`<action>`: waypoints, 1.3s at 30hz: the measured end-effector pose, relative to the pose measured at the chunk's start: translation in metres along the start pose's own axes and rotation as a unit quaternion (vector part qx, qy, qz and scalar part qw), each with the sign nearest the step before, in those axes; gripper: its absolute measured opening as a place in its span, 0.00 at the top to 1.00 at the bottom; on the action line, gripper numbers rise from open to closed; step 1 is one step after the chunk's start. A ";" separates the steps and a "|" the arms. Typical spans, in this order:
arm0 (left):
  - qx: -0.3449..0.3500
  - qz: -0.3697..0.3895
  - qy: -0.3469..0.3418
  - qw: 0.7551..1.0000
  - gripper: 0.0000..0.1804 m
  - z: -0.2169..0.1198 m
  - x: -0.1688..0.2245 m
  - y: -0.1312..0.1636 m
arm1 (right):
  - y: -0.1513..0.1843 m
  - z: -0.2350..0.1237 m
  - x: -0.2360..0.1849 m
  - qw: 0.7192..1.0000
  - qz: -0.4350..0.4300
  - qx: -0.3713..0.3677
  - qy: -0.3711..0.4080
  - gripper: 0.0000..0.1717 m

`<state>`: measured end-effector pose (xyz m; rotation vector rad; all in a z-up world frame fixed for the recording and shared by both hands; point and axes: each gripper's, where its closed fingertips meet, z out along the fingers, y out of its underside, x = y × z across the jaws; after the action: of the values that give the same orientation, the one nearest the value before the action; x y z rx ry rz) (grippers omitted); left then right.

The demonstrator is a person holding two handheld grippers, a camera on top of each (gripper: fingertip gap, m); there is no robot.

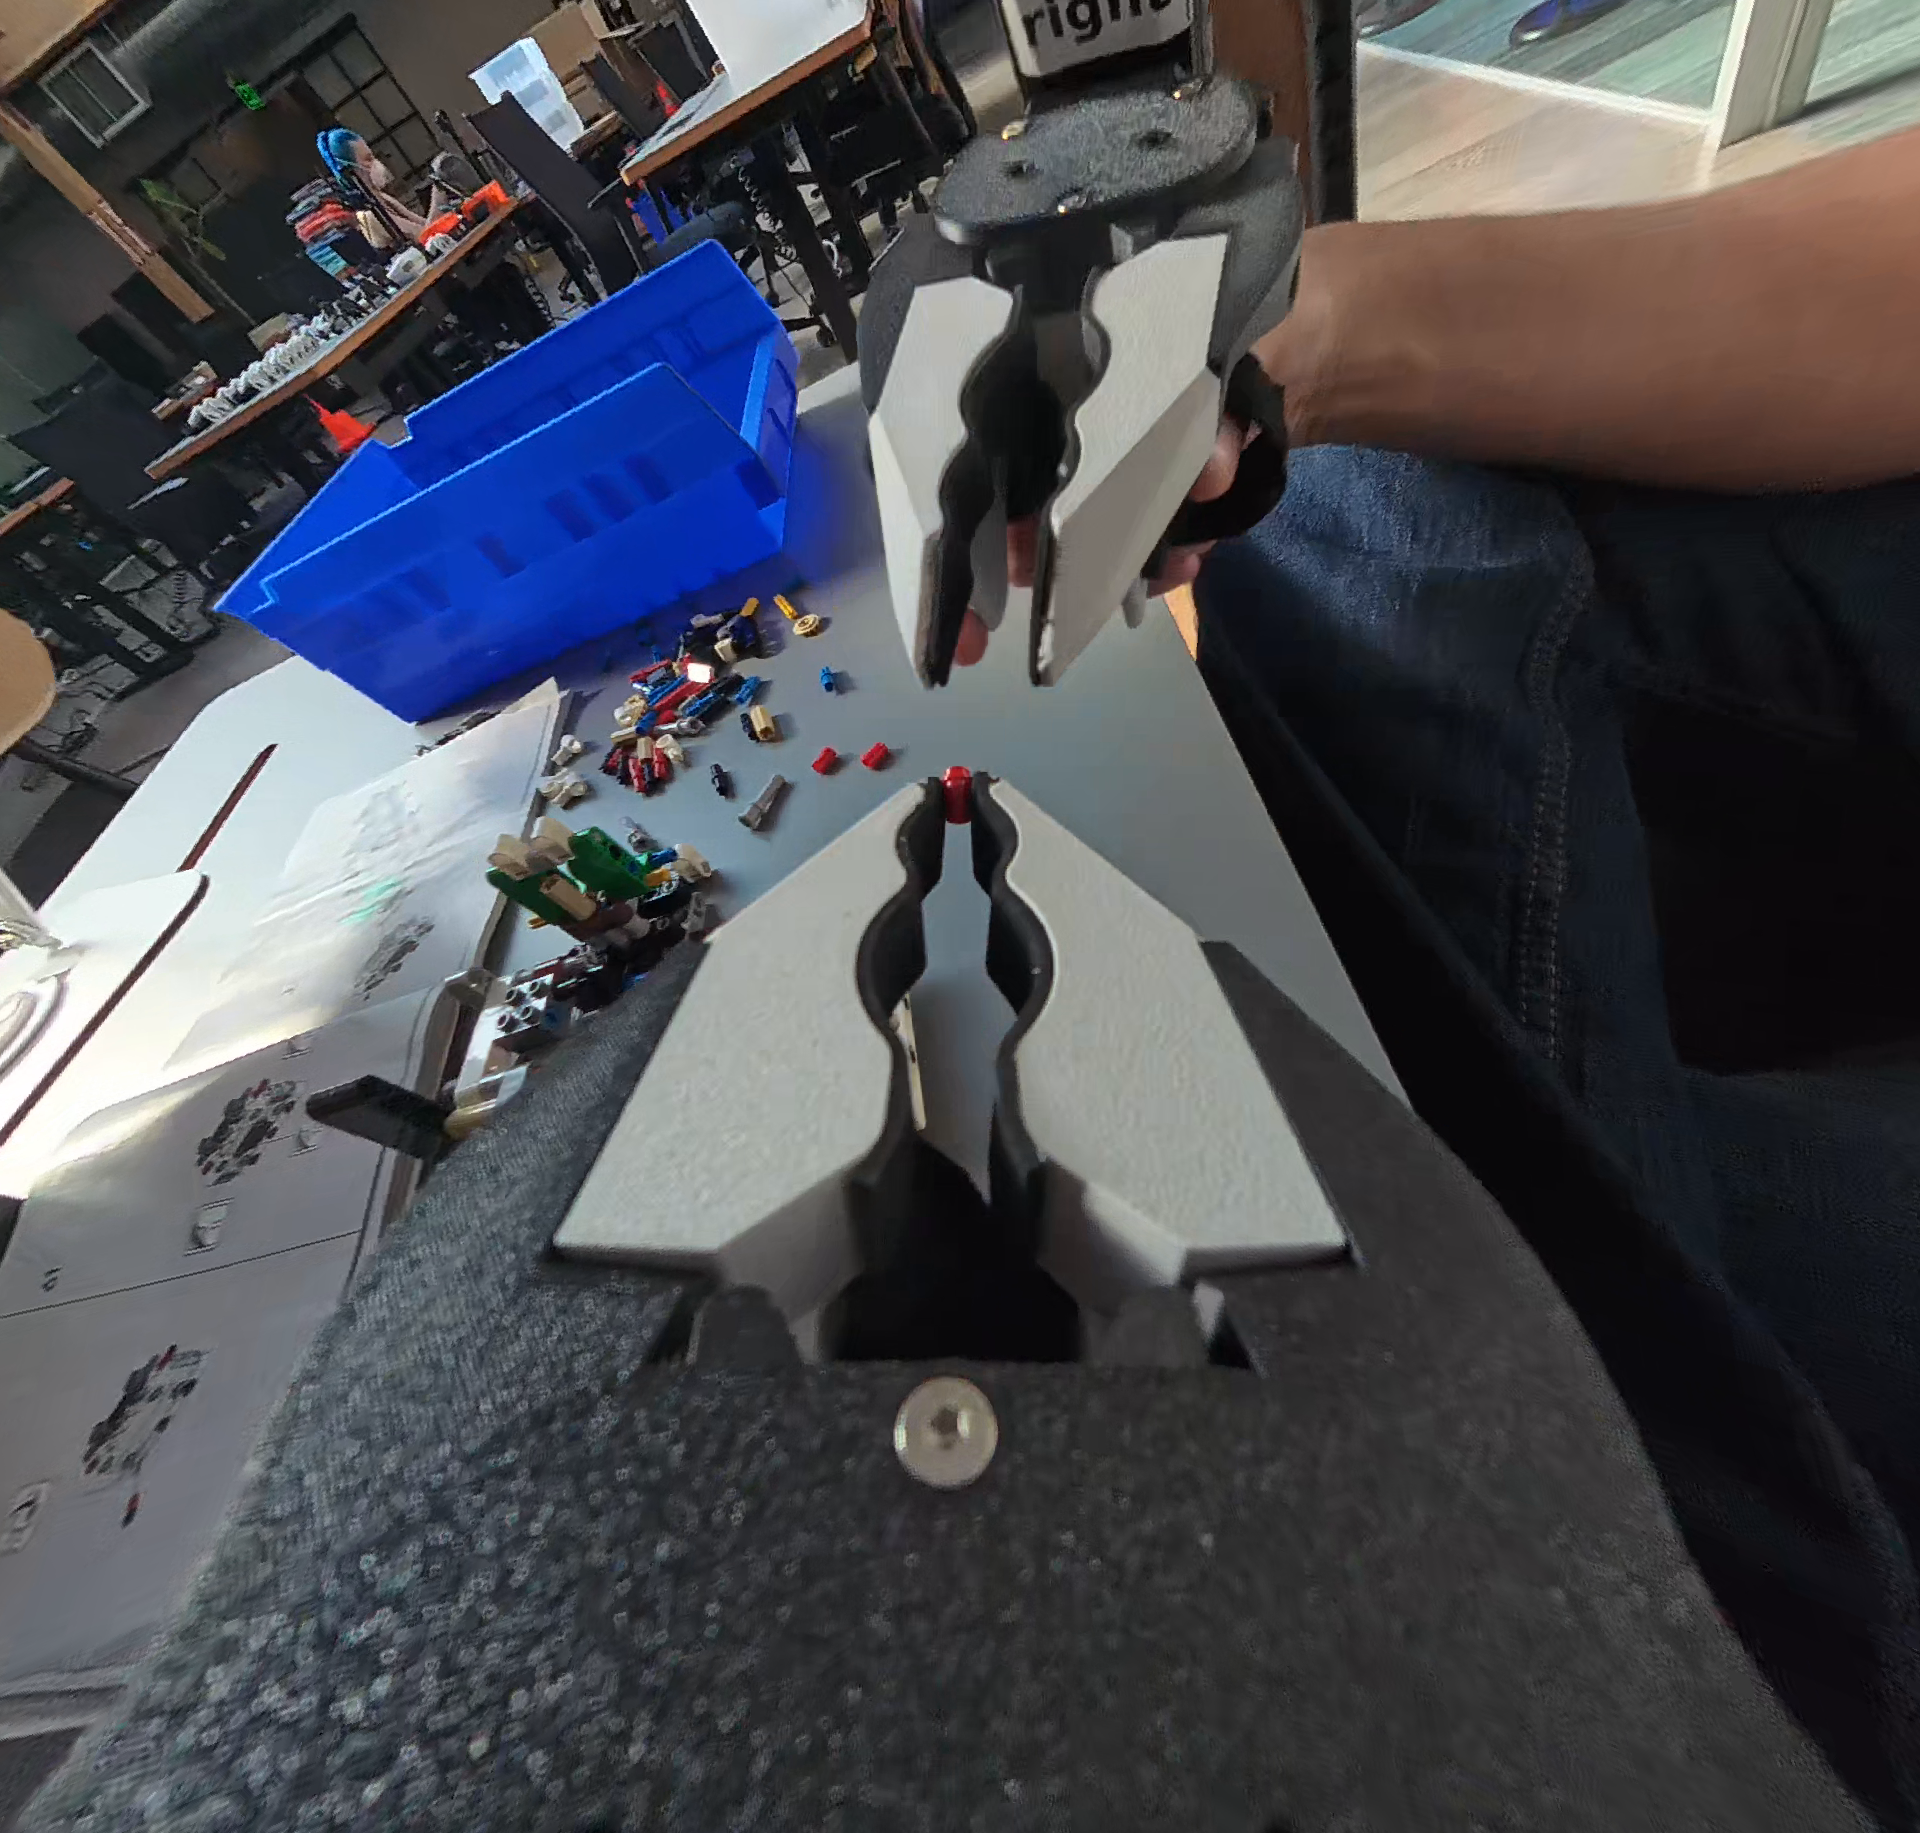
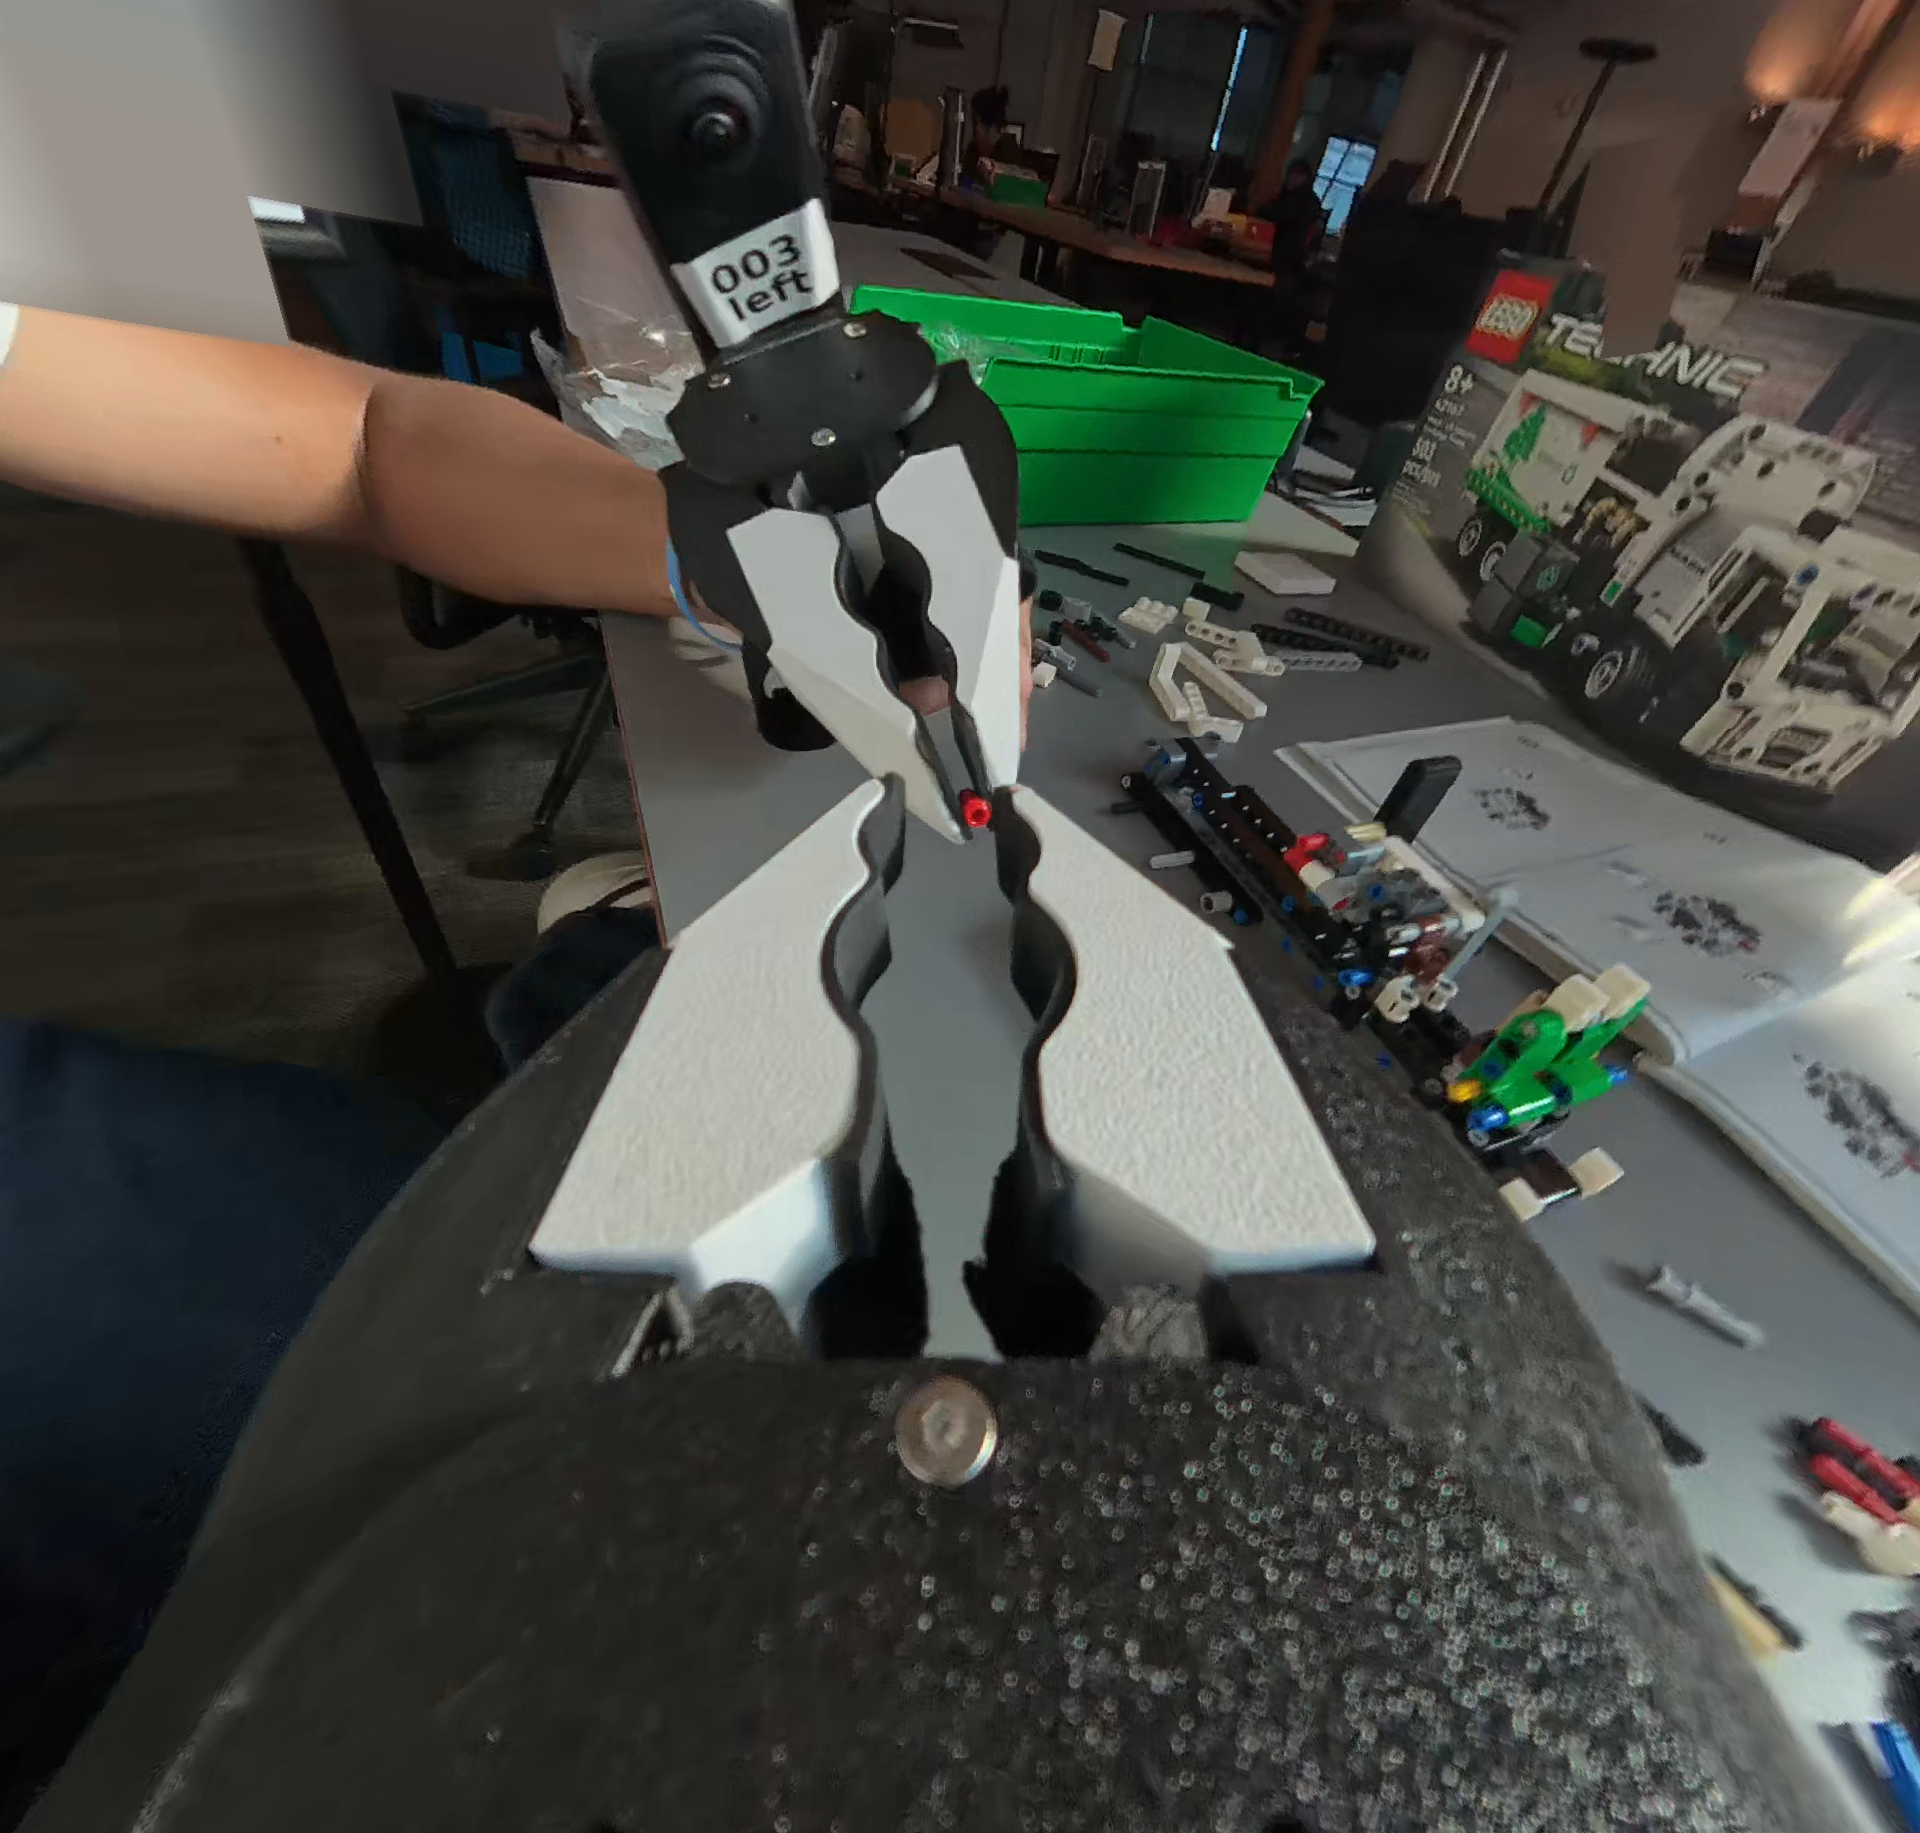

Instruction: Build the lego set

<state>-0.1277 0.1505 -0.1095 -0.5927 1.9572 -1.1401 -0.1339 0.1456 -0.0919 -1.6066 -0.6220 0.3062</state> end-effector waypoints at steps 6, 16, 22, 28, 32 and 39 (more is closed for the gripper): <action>0.027 -0.147 0.191 0.970 0.99 -0.012 0.028 -0.008 | 0.000 0.010 -0.021 0.975 -0.183 -0.071 -0.106 0.90; 0.071 -0.312 0.342 0.883 0.99 -0.028 0.034 -0.014 | 0.002 0.013 -0.033 0.936 -0.337 -0.065 -0.082 0.94; 0.063 -0.319 0.362 0.874 0.99 -0.027 0.040 -0.014 | 0.009 0.018 -0.037 0.927 -0.361 -0.073 -0.077 0.94; 0.047 -0.311 0.364 0.877 0.99 -0.025 0.044 -0.011 | 0.006 0.020 -0.038 0.925 -0.369 -0.061 -0.072 0.95; 0.042 -0.313 0.370 0.874 0.99 -0.026 0.046 -0.010 | 0.008 0.021 -0.041 0.920 -0.379 -0.067 -0.077 0.97; 0.041 -0.317 0.377 0.869 0.99 -0.028 0.047 -0.010 | 0.008 0.023 -0.043 0.915 -0.393 -0.064 -0.067 0.97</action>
<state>-0.1774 0.1264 -0.1109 -0.8699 2.4031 -2.1027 -0.1798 0.1406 -0.1099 -1.3324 -1.3536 -0.2321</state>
